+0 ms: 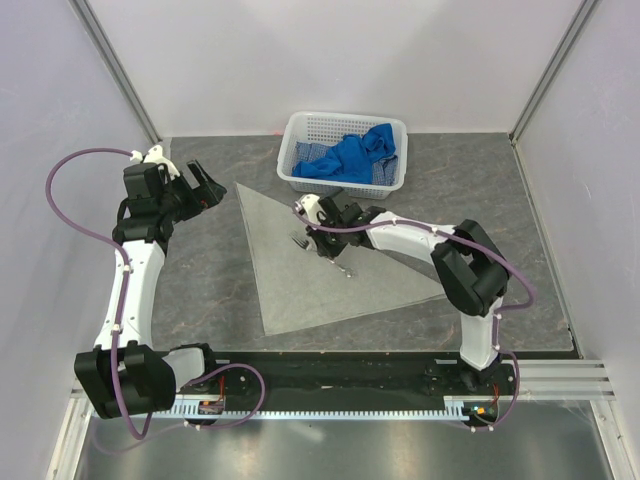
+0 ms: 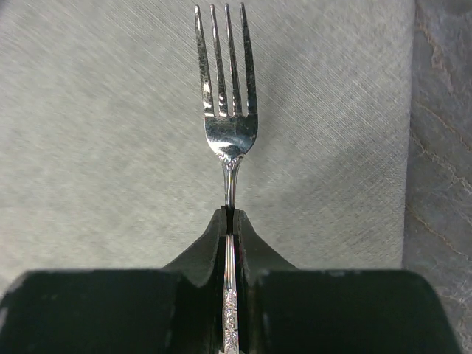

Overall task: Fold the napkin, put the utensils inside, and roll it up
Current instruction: Place the utensil onto the napkin

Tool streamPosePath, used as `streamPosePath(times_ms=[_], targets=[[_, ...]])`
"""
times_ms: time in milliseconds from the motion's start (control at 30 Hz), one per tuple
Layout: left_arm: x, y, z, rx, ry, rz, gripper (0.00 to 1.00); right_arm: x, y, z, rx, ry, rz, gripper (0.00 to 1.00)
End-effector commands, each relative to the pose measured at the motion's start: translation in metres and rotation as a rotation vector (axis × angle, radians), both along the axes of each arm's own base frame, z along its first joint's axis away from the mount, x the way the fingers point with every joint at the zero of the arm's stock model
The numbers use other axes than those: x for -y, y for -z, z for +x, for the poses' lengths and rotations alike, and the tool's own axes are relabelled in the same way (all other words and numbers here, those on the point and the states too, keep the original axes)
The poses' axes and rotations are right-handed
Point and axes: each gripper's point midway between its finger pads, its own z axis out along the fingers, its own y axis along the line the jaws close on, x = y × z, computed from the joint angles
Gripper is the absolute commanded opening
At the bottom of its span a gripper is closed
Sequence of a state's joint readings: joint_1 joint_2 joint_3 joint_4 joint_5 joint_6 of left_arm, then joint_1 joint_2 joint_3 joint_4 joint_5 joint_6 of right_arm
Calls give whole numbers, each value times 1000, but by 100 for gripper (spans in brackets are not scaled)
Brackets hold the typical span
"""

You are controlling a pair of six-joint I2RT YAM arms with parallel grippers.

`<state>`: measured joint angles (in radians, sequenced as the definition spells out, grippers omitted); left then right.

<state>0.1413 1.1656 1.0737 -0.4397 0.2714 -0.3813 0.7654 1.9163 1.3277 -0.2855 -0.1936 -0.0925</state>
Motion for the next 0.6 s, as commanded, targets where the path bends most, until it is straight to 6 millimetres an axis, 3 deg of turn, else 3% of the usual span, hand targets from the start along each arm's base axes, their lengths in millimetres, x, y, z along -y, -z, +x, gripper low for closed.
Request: streamPosePath(times_ms=[0, 267, 567], targets=[[0, -15, 2, 48, -2, -16, 100, 4, 6, 13, 9, -94, -40, 0], [0, -13, 2, 43, -1, -20, 100, 17, 12, 32, 13, -97, -86, 0], [3, -12, 3, 39, 9, -29, 100, 14, 21, 44, 8, -89, -87, 0]])
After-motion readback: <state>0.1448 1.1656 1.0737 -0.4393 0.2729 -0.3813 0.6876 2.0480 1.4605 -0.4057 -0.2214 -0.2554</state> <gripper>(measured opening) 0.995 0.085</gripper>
